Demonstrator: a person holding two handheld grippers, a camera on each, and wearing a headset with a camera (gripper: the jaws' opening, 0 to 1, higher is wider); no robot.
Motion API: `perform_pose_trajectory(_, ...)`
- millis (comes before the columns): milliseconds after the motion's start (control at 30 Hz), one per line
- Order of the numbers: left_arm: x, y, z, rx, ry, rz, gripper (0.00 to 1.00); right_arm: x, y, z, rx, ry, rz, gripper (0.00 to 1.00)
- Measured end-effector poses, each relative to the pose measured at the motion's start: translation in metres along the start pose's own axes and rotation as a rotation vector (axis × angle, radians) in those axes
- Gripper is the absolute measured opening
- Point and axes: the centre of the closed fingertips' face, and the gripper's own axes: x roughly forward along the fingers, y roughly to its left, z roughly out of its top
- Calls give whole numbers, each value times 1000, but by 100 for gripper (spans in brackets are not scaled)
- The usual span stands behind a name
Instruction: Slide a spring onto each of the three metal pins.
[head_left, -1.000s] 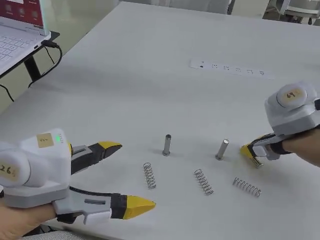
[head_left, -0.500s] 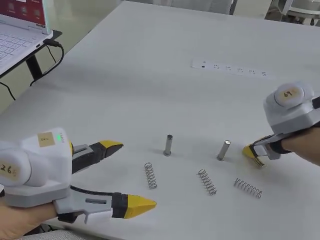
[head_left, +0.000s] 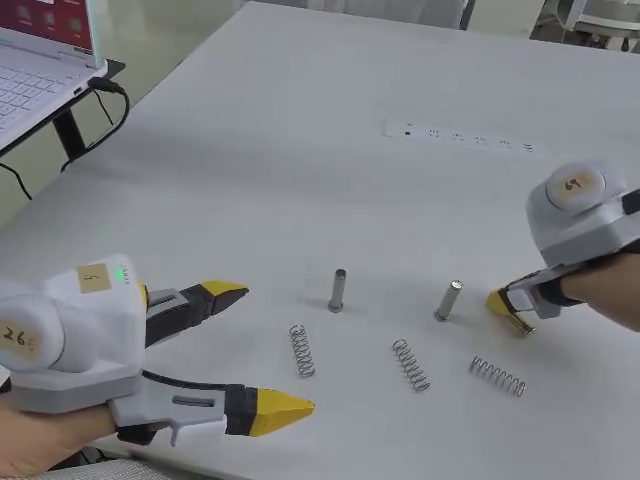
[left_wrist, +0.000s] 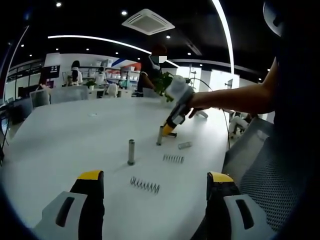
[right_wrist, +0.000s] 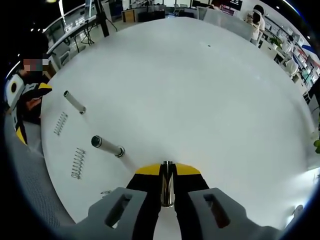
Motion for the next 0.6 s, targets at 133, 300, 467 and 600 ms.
perform_pose_trajectory(133,1,-1,0,2,2,-6,81,-7,-1,4,4,-22,-6,5)
perform_pose_trajectory(300,1,-3,0,7,6,-13,81,-15,-2,6,6,-44,-15,5)
perform_pose_trajectory(467,2,-4,0,14,9,-19,81,-22,-2,5,9,-60,-23,5)
perform_pose_trajectory(600,2,-5,0,17,9,-21,81,-26,-1,4,12,-71,-26,5)
